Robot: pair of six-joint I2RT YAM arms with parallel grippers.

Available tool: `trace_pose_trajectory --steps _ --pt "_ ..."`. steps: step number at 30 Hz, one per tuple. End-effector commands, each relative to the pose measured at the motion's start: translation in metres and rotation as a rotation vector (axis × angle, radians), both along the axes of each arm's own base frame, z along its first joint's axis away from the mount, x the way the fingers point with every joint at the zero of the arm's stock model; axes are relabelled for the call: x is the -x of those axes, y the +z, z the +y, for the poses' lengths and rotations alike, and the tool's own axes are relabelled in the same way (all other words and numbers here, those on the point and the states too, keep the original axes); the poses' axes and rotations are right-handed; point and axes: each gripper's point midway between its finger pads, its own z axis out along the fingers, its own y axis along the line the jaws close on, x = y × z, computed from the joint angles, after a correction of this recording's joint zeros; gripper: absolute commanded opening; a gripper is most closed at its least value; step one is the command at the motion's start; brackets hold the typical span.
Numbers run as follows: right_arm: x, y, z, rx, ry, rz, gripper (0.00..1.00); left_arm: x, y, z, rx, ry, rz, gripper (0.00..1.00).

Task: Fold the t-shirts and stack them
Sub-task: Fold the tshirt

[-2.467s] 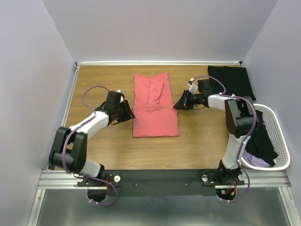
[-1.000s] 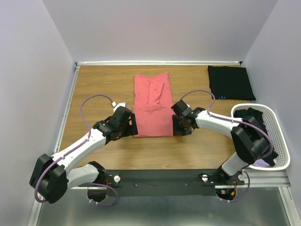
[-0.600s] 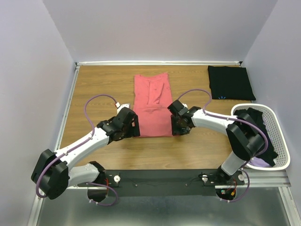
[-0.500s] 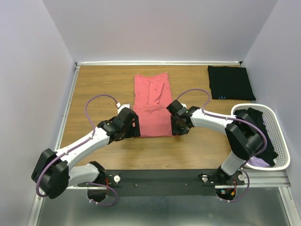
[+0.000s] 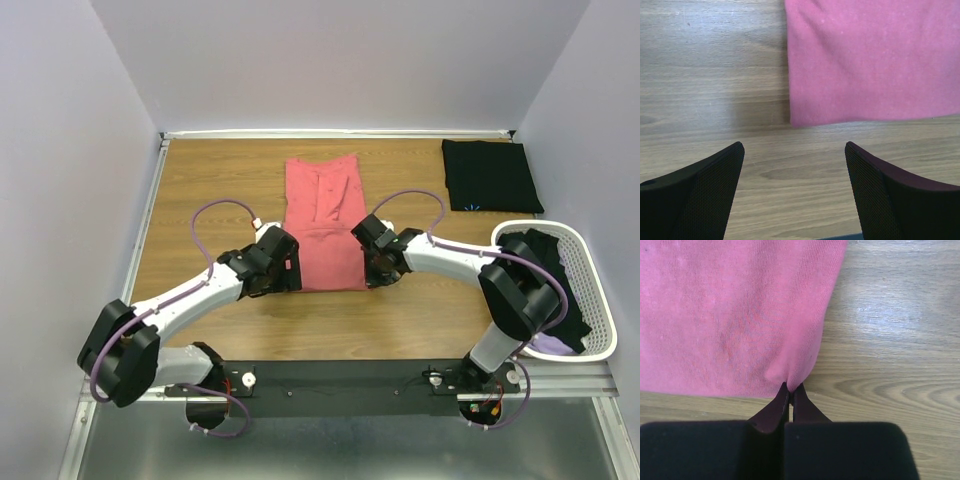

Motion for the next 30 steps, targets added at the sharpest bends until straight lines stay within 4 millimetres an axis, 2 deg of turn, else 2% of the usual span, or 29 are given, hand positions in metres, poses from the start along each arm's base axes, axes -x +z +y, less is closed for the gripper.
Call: trace_pose_trajectory --steps 1,7,11,13,30 --pt "0.025 -0.029 -0.041 0.181 0.007 0.073 0.00 -0.008 0.003 -0.009 0.005 0.011 0.005 0.89" --pt "0.026 -0.028 -0.039 0.165 0.020 0.063 0.00 -0.013 -0.008 -0.015 -0.012 0.020 0.043 0.80" --pt "0.025 -0.027 -0.038 0.156 0.029 0.054 0.00 -0.016 -0.015 -0.016 -0.034 0.024 0.062 0.68" --pt "0.026 -0.027 -0.038 0.153 0.032 0.053 0.01 -0.017 -0.019 -0.017 -0.046 0.021 0.079 0.65" --pt "0.025 -0.026 -0.034 0.136 0.046 0.052 0.01 -0.011 -0.046 -0.018 -0.116 -0.006 0.164 0.64"
